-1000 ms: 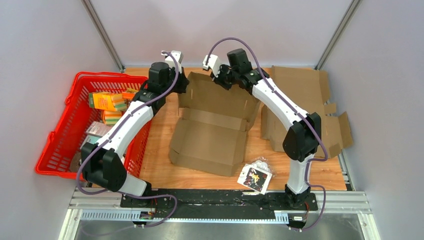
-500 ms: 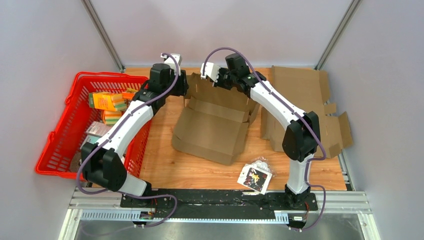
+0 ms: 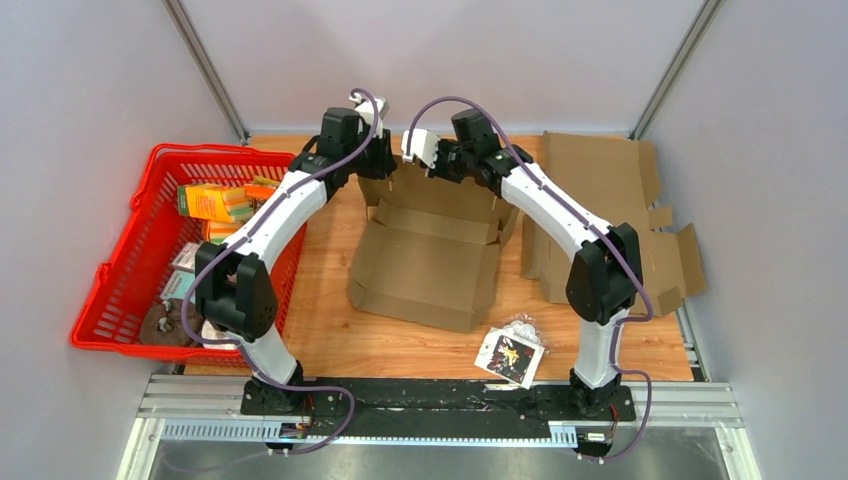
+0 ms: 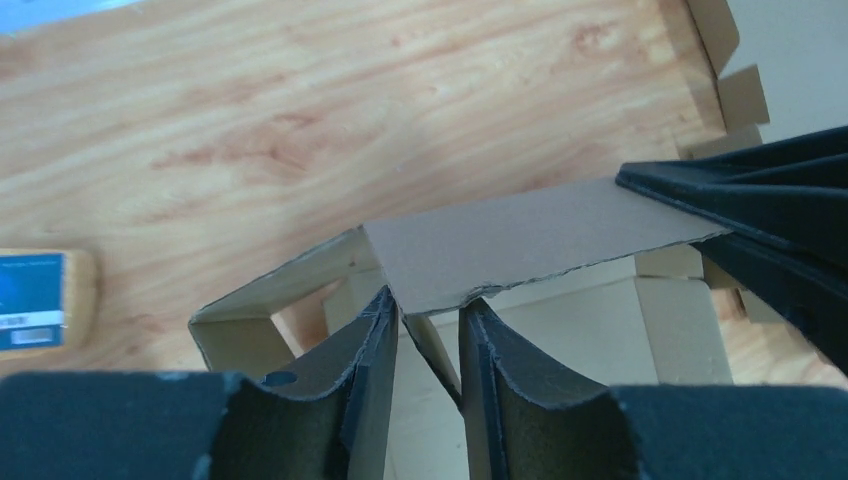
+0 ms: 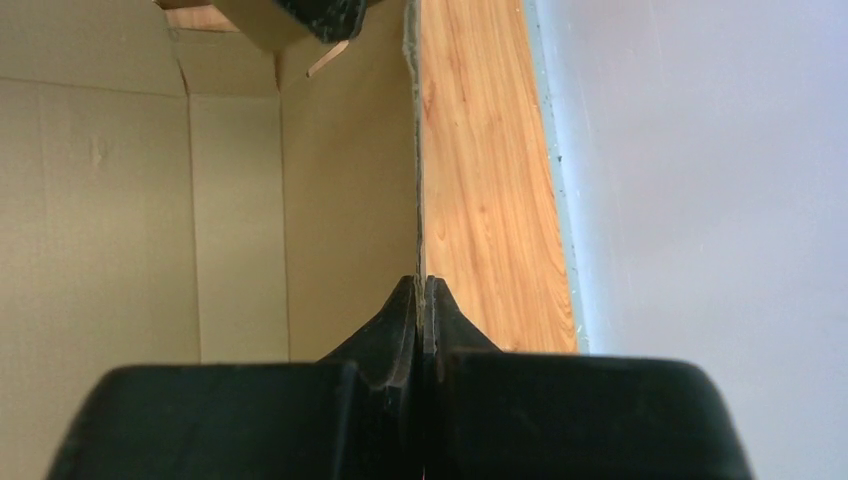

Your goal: Fold the paper box

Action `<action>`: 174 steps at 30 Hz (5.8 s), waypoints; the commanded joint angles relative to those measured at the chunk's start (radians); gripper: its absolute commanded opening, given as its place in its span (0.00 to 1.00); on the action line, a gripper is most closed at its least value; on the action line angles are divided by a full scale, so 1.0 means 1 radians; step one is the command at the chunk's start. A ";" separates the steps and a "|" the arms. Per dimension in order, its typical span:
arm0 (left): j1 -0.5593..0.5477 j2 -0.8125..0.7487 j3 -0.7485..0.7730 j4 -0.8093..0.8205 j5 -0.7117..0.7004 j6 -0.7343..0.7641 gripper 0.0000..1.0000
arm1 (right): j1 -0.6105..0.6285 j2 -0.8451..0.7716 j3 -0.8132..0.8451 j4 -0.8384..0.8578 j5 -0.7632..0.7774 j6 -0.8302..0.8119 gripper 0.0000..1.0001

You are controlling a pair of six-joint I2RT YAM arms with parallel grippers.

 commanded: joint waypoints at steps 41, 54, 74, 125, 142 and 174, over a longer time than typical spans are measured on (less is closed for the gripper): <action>-0.101 -0.382 -0.544 0.197 -0.215 -0.096 0.22 | -0.113 -0.081 0.034 -0.021 -0.329 0.278 0.00; -0.154 -0.167 -0.354 0.152 -0.577 -0.078 0.04 | -0.120 -0.055 0.086 -0.113 -0.323 0.225 0.00; -0.092 0.038 -0.340 0.319 -0.525 -0.108 0.16 | -0.136 -0.048 0.091 -0.135 -0.489 0.229 0.00; 0.006 0.073 -0.325 0.556 -0.159 -0.426 0.56 | -0.373 0.301 0.304 0.003 -0.805 0.553 0.00; 0.017 0.413 -0.009 0.697 0.076 -0.519 0.49 | -0.484 0.394 0.307 0.015 -0.642 0.700 0.00; -0.058 0.823 0.412 0.685 -0.223 -0.727 0.56 | -0.499 0.316 0.082 0.236 -0.757 0.818 0.00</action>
